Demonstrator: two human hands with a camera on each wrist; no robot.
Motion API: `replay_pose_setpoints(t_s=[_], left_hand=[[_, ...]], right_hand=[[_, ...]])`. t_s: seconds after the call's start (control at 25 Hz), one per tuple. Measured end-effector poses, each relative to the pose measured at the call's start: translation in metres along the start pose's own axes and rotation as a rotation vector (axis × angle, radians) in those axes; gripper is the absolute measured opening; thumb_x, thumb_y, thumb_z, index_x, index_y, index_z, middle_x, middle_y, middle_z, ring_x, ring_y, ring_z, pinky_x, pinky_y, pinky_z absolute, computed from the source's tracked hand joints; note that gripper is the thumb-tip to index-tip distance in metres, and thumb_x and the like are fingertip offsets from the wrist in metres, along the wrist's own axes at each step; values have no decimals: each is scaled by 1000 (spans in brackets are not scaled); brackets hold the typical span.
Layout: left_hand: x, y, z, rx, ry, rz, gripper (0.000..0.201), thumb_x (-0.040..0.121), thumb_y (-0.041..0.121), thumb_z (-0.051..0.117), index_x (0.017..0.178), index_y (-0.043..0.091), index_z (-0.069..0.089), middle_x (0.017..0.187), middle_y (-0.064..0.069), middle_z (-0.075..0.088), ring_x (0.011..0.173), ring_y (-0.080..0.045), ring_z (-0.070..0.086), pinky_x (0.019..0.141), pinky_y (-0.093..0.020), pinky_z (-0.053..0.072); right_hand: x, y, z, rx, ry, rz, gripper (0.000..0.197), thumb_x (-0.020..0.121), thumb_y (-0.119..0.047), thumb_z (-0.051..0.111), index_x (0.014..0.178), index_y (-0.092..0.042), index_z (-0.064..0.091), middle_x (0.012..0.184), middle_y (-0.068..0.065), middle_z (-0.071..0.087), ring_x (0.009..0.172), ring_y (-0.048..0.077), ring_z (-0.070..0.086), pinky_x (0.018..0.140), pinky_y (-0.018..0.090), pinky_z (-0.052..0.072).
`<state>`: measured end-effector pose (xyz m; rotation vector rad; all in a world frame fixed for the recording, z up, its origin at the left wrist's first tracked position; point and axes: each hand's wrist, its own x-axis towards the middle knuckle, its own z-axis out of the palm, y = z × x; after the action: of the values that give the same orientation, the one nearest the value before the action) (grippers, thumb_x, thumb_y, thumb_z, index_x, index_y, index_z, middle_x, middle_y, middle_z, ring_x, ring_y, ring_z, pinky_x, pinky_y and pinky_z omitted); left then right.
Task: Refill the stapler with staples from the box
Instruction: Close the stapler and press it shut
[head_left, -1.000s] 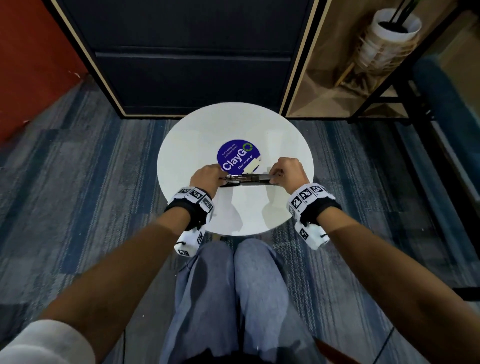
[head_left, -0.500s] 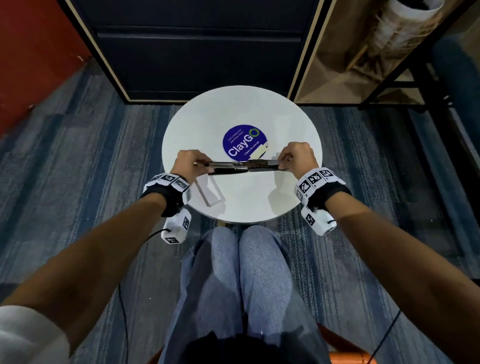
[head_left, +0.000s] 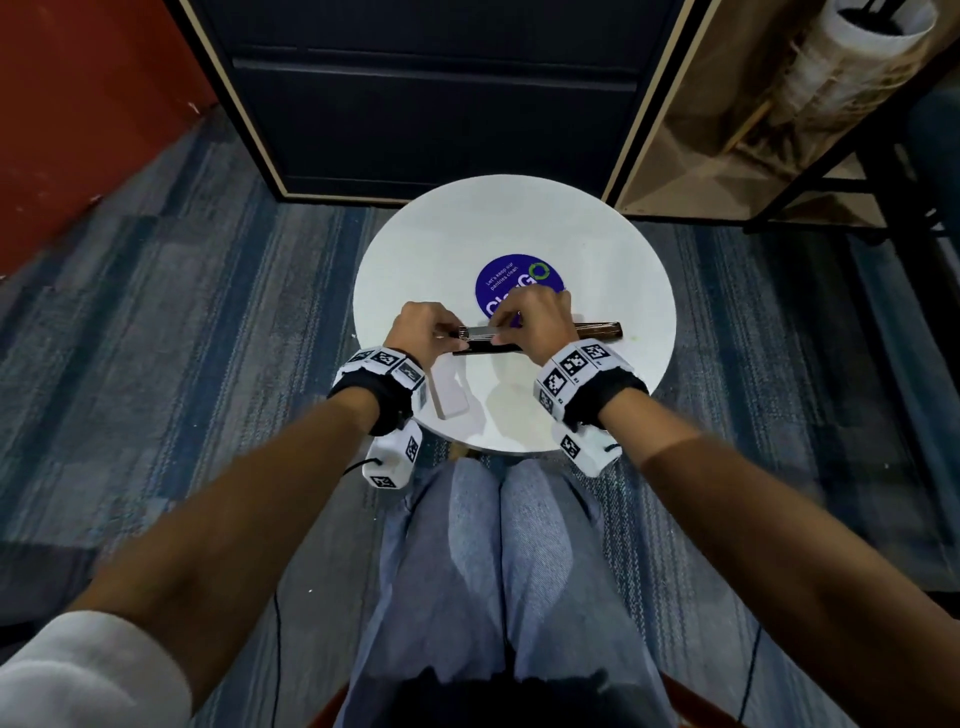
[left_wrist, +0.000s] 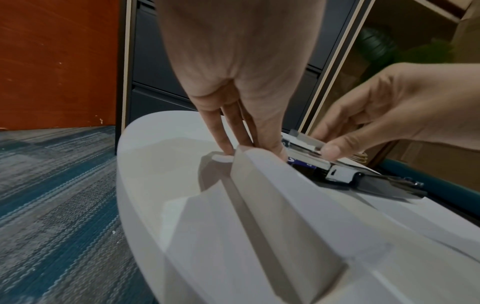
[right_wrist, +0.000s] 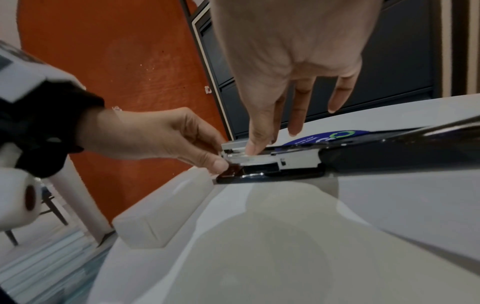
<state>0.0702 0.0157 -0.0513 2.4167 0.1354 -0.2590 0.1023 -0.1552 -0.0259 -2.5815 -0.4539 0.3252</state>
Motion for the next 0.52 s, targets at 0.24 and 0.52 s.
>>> replay_pose_setpoints(t_s=[0.24, 0.52], left_hand=[[-1, -2, 2, -15, 13, 8, 25, 74, 13, 77, 97, 5, 76, 102, -16, 74, 96, -32, 66, 91, -43, 53], [-2, 2, 0, 4, 11, 5, 25, 75, 14, 77, 98, 5, 75, 102, -16, 74, 97, -31, 67, 90, -39, 53]], right_hand=[[4, 0, 6, 18, -12, 43, 13, 68, -15, 78, 80, -16, 73, 89, 2, 73, 90, 22, 61, 83, 39, 26], [10, -5, 5, -35, -52, 46, 16, 67, -14, 78, 81, -18, 75, 83, 1, 75, 93, 21, 60, 88, 42, 28]])
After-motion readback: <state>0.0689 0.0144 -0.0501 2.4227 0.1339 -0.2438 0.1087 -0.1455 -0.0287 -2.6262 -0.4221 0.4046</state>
